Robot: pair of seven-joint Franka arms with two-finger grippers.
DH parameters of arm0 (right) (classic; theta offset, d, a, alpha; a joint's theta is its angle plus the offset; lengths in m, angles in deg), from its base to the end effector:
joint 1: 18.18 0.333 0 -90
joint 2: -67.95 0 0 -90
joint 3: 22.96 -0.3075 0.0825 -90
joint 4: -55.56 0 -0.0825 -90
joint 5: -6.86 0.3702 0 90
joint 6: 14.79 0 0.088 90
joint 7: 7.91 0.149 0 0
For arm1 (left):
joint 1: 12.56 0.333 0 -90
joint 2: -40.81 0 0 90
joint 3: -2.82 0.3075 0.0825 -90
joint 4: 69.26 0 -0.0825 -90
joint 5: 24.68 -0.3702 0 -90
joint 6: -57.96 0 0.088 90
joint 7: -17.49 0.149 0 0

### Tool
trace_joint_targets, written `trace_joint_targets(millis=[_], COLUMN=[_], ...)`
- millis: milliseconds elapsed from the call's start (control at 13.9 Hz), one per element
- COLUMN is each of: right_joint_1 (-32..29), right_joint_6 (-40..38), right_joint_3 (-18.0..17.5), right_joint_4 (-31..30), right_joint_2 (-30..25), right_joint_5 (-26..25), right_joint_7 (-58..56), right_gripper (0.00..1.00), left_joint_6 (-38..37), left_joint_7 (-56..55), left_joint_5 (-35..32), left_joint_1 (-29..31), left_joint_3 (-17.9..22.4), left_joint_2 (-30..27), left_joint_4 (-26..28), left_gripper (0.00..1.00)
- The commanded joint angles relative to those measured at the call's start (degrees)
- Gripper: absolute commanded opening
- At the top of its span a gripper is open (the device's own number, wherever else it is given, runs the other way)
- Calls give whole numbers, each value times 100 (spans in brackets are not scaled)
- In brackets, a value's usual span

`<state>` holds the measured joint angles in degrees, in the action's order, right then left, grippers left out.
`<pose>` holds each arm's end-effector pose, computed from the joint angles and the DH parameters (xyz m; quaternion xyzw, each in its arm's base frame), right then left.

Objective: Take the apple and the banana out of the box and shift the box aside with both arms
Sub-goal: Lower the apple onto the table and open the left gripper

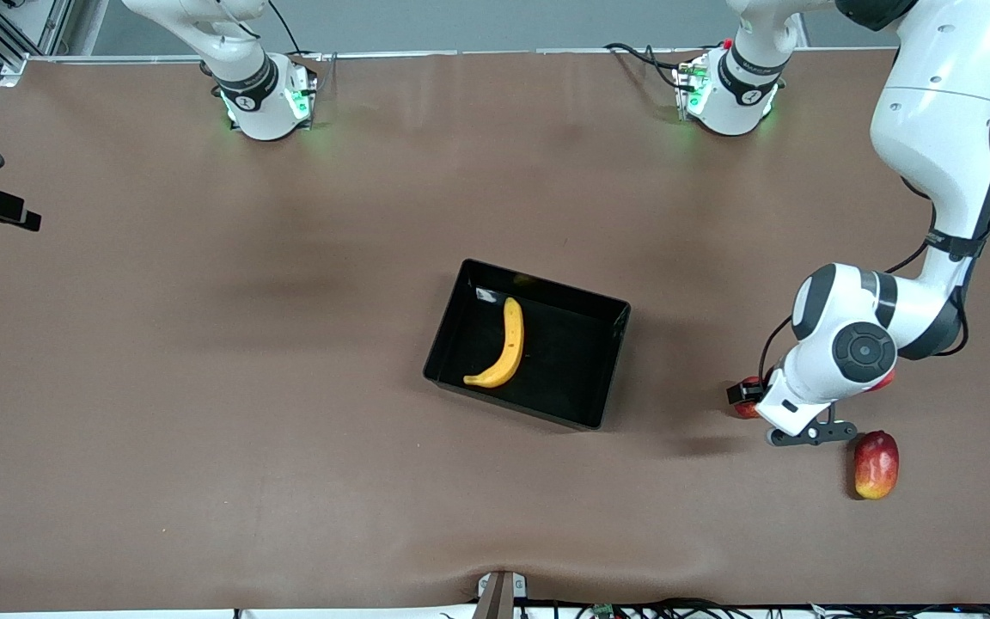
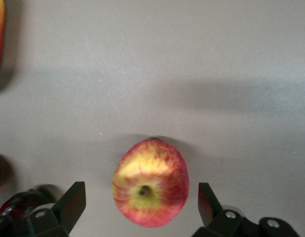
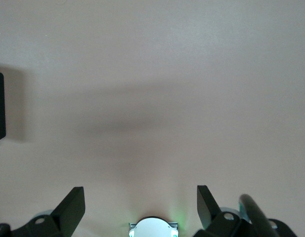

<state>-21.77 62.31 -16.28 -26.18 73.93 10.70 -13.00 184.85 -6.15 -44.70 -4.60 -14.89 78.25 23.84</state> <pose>0.5334 -0.0822 0.5653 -0.9945 0.0408 0.0877 0.0392 0.6673 -0.0731 0.2113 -0.9980 -0.0427 -0.0020 0.0459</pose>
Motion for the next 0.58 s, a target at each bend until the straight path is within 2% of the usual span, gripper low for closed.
trace_joint_targets(millis=[0,216,360,505], right_joint_1=[-54,-71,-80,-98], right_joint_6=[-55,-55,-55,-64], right_joint_3=[-70,-70,-70,-70], right_joint_4=[18,9,9,9], right_joint_2=[-27,-35,-27,-27], right_joint_5=[-50,-50,-50,-50], right_joint_7=[87,87,87,87], right_gripper=[100,100,100,100], left_joint_6=[-233,-945,-1017,-1009], left_joint_7=[-36,-202,-893,-1361], left_joint_5=[-72,-28,-63,-133], left_joint_1=[4,-31,-180,-679], left_joint_3=[-214,-1108,-1655,-1753], left_joint_2=[-570,-765,-765,-704], left_joint_4=[94,-274,-337,-372], left_gripper=[100,100,100,100])
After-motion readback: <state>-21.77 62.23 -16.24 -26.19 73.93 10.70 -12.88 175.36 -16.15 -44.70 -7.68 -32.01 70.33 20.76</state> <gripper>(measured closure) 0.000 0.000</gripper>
